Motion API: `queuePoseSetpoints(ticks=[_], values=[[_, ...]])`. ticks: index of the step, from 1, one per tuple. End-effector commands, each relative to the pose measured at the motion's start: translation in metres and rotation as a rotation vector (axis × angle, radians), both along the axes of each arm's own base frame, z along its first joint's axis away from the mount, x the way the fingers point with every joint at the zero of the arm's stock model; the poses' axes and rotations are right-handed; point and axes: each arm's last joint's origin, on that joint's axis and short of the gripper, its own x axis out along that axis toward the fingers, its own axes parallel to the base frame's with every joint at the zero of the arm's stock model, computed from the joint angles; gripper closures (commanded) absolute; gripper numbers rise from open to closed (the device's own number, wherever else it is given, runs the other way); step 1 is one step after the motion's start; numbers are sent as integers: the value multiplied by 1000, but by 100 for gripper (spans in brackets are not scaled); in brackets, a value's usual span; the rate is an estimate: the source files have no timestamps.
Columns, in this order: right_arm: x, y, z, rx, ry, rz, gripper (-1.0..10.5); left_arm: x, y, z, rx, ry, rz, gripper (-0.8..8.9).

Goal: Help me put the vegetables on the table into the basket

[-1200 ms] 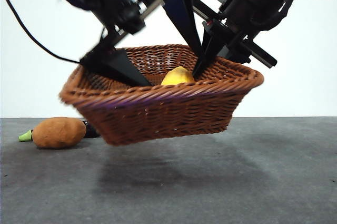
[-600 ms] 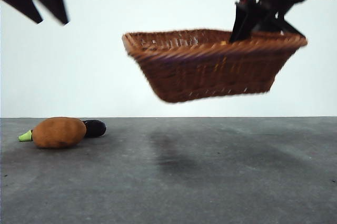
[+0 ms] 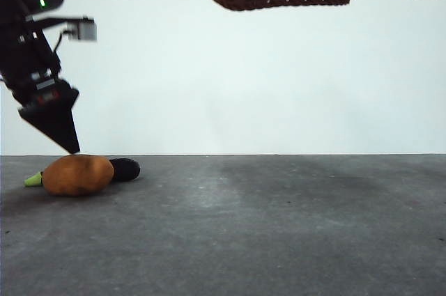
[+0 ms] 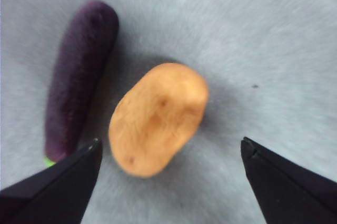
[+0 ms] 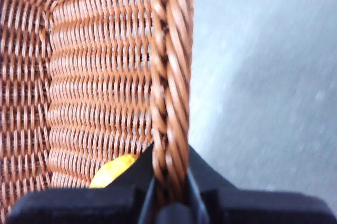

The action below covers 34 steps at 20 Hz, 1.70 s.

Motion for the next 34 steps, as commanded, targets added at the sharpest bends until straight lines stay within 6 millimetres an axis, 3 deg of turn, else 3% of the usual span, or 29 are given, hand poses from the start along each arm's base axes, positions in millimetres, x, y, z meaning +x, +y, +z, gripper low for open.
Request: queuePoseSetpoints(ticks=[1, 9, 15, 20, 21, 24, 29, 34], values=[[-2, -4, 8, 7, -24, 8, 958, 9, -1, -11, -4, -7, -23, 372], [-3, -5, 6, -21, -23, 25, 958, 27, -5, -50, -34, 63, -45, 371], [-3, -5, 6, -25, -28, 25, 958, 33, -6, -57, -73, 52, 19, 389], [-3, -5, 6, -25, -27, 25, 958, 35, -6, -56, -103, 48, 65, 785], [-3, -5, 6, -25, -27, 25, 958, 34, -6, -56, -110, 55, 78, 825], [-3, -5, 5, -27, -23, 24, 958, 34, -6, -56, -139, 75, 133, 822], [-2, -5, -5, -64, 20, 9, 958, 27, 1, -34, -190, 60, 218, 821], [8, -9, -50, -78, 134, -23, 958, -2, 15, 19, -296, 21, 205, 820]])
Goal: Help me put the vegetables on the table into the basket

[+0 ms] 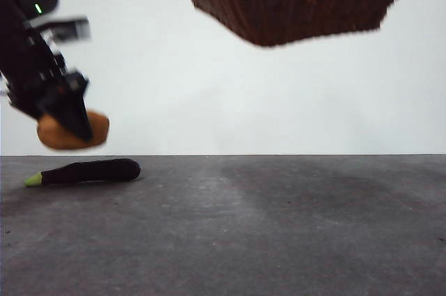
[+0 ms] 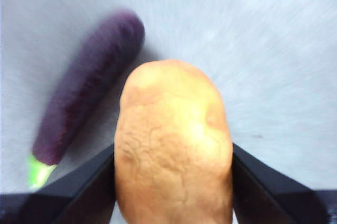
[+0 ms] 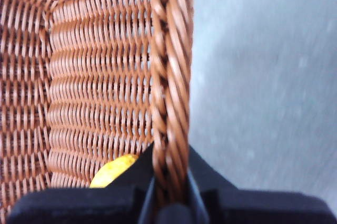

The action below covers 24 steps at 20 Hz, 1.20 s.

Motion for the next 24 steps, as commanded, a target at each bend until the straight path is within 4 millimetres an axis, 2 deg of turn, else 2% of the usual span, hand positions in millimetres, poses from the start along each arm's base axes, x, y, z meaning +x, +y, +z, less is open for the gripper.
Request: queuePoseSetpoints(ticks=[1, 5, 8, 10, 13, 16, 18, 21, 24], values=[[5, 1, -27, 19, 57, -27, 958, -18, 5, 23, -76, -5, -20, 819], [9, 3, -74, 46, 133, -72, 958, -56, 5, 61, -102, -45, -48, 819], [8, 3, -103, 71, 184, -96, 958, -86, -10, 83, -140, -73, -128, 819], [5, 3, -120, 101, 224, -103, 958, -106, -29, 92, -153, -85, -218, 819], [-2, 13, -139, 99, 257, -83, 958, -123, -70, 94, -162, -92, -359, 819], [-10, 29, -146, 95, 263, -36, 958, -133, -116, 88, -152, -131, -481, 820], [-13, 37, -146, 102, 259, -16, 958, -132, -137, 74, -82, -113, -493, 820], [-14, 41, -145, 109, 262, -7, 958, -118, -155, 42, 13, -21, -460, 820], [-15, 43, -145, 107, 264, -2, 958, -108, -165, 17, 33, 79, -422, 819]])
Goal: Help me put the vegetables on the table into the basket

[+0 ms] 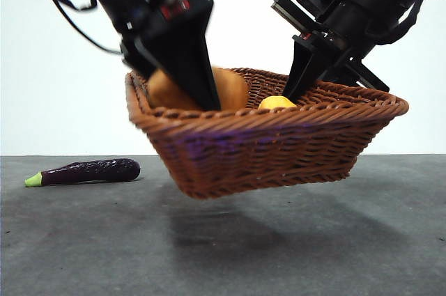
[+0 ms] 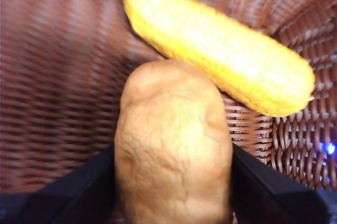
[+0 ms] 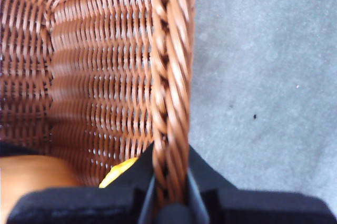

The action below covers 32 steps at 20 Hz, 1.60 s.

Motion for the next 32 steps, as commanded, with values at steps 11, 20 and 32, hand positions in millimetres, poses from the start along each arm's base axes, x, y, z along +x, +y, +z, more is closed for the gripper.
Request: queuePoseSetpoints(ticks=[11, 20, 32], values=[[0, 1, 0, 16, 1, 0, 958, -1, -3, -4, -67, 116, 33, 306], [0, 2, 3, 44, 10, 19, 958, 8, 94, 83, -115, -305, 305, 306], [-6, -4, 133, 83, -184, 157, 958, 154, 178, 26, -50, -210, 339, 306]])
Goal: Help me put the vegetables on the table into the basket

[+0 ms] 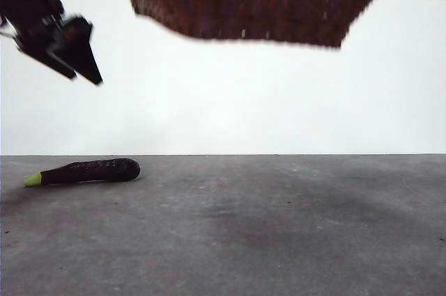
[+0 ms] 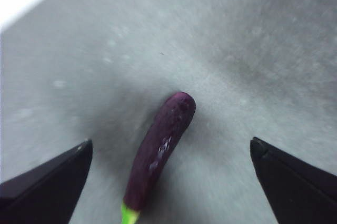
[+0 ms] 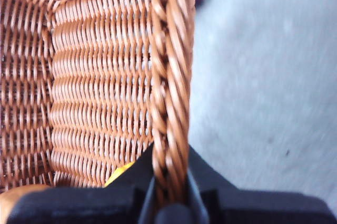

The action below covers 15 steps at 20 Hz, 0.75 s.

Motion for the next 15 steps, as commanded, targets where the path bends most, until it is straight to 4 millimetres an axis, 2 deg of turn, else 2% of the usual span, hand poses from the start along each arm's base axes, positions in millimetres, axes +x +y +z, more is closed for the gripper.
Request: queuePoseSetpoints(ticks=[1, 4, 7, 12, 15], values=[[-5, -8, 36, 20, -95, 22, 958, 30, -1, -19, 19, 36, -34, 306], [-13, -18, 69, 19, -151, 21, 958, 63, -3, -41, 51, 111, -70, 306], [-17, -28, 86, 14, -185, 8, 958, 81, -5, -66, 53, 171, -105, 306], [-15, -37, 86, -8, -188, -12, 958, 90, -8, -102, 55, 251, -129, 306], [-16, -37, 85, -16, -180, -8, 958, 93, -8, -115, 55, 275, -129, 311]])
